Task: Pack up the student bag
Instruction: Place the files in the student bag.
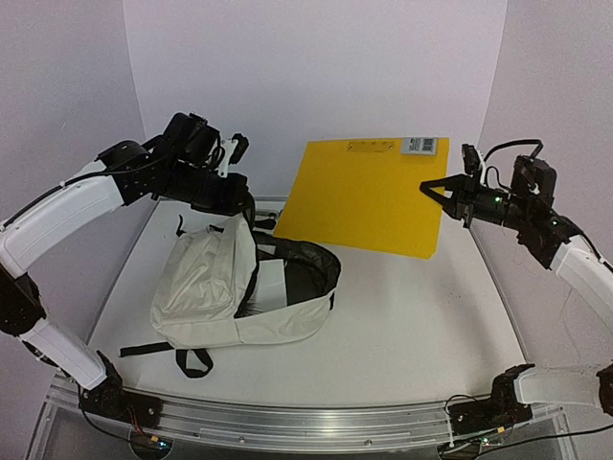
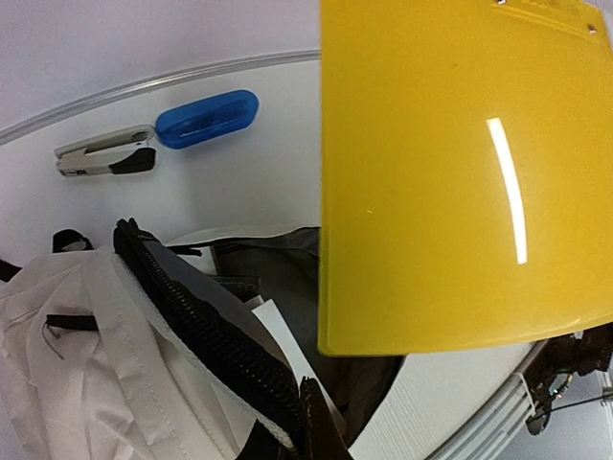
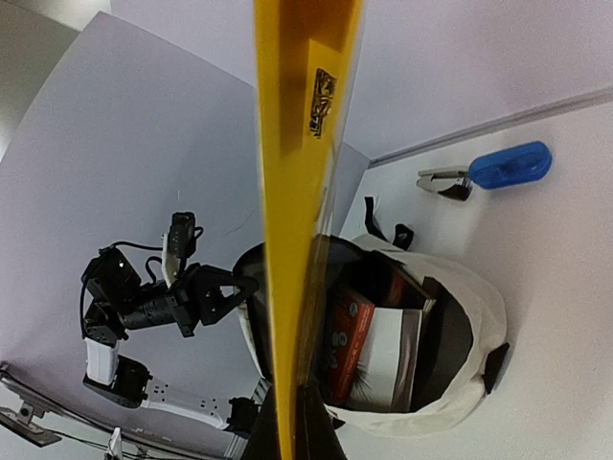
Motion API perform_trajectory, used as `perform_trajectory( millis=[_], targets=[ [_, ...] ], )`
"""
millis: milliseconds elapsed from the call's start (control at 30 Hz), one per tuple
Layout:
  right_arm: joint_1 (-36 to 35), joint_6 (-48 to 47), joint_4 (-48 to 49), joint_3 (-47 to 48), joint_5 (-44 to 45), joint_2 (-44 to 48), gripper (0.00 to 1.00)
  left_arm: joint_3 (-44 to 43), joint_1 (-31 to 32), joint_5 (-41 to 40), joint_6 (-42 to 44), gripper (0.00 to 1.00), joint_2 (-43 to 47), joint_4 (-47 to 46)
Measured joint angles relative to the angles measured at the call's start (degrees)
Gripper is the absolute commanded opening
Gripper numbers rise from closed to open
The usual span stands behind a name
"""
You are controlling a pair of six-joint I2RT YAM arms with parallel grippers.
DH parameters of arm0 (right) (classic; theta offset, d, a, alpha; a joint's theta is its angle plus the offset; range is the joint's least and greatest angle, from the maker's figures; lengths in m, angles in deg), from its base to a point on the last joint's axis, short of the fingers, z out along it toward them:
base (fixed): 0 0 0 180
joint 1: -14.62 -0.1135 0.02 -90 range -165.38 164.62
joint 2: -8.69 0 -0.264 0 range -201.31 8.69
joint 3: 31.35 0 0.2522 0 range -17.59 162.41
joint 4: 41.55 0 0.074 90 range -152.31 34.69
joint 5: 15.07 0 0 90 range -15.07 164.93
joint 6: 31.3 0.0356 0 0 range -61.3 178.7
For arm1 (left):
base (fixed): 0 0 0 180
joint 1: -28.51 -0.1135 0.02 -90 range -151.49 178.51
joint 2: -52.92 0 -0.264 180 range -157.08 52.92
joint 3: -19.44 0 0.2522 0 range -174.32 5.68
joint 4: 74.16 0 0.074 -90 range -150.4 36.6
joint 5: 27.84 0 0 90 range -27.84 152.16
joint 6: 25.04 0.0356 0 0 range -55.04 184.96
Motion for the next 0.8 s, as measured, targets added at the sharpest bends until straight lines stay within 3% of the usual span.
perform_trajectory(
  millis=[267,500,800],
  targets=[
    [-5.9,3.1,-0.9,-3.5,-3.8,-2.3,0.0,1.3,-0.3,8.7,2.8,0.0,2.2,-1.3],
    [-11.2,3.7,-1.0,-3.6,-3.4,-4.3,0.0,1.7,-0.7,11.1,4.3,0.0,4.3,-1.1],
    [-11.8,4.5,-2.8,-6.7,-2.3,-3.1,0.0,1.7,-2.8,10.6,4.4,0.0,4.4,-1.0]
  ],
)
